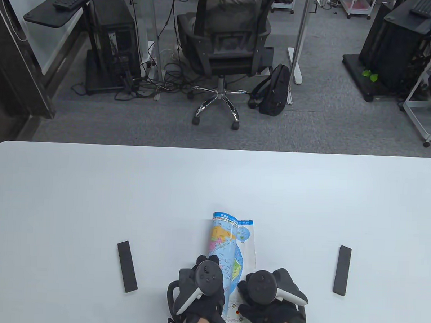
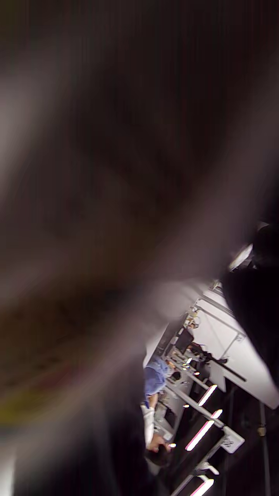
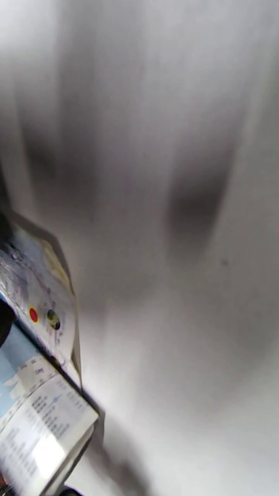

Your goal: Unroll map and secure with paperweights

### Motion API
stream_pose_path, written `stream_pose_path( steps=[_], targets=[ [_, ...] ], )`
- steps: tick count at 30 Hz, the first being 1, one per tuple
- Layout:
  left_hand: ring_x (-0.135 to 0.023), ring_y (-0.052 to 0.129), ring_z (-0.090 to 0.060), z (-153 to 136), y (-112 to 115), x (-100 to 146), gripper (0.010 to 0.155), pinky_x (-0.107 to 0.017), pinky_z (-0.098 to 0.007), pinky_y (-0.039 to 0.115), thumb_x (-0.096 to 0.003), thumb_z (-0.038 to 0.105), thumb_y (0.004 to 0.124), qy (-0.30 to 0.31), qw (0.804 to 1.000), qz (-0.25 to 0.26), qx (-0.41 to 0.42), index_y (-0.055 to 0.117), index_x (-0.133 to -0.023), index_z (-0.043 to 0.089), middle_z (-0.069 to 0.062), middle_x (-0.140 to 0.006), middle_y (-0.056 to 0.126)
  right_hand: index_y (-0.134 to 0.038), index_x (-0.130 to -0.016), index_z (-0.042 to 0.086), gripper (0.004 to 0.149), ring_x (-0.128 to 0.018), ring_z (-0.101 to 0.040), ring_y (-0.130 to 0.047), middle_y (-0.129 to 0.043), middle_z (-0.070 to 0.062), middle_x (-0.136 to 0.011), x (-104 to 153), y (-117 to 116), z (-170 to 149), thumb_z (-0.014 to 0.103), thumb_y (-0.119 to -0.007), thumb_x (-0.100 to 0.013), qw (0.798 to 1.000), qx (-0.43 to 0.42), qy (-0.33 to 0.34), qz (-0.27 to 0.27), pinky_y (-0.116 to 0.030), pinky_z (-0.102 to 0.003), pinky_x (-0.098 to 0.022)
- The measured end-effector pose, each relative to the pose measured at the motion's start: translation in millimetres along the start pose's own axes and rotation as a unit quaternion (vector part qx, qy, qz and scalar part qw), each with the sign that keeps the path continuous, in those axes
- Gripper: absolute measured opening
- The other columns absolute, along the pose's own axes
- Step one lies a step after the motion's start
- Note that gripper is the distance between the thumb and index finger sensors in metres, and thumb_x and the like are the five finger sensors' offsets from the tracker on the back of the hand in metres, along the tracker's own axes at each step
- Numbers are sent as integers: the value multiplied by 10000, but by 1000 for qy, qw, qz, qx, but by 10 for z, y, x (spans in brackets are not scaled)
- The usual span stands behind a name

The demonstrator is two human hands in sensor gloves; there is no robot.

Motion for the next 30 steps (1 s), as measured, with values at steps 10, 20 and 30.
stream_pose_path(
  steps=[10, 20, 30],
  targets=[
    [-922, 132, -613, 73, 116, -52, 906, -655, -711, 375, -555, 490, 707, 19, 996, -33, -75, 64, -1050, 86, -303, -1055, 10, -320, -1036, -21, 622, -869, -583, -134, -167, -334, -1016, 9, 13, -23, 279, -636, -593, 1000, -7, -7, 4, -154, -701, -530],
    [-1061, 426, -323, 363, 16, 8, 493, -717, -570, 266, -527, 204, 644, 170, 956, -5, -240, 647, -1013, 285, -49, -1083, 668, -379, -1024, -42, 597, -869, -583, -141, -206, -326, -1023, 56, 90, -125, 287, -630, -594, 999, -20, -31, -3, -156, -701, -532],
    [-1019, 432, -491, 33, -164, 43, 595, -693, -642, 399, -552, 452, 659, 84, 980, 17, -177, 502, -1089, 251, -87, -1166, 448, -420, -1018, -60, 582, -869, -587, -139, -226, -318, -1031, 117, 186, -338, 293, -617, -599, 996, -61, -66, -24, -154, -704, -530]
  ],
)
Point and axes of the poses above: the tracker on the back of each hand, its own z axis roughly to the thumb side, its own x axis roughly from the fingertips to the wrist, y = z × x, the point moved 2 cm from there along -x, roughly from the wrist to the fingertips
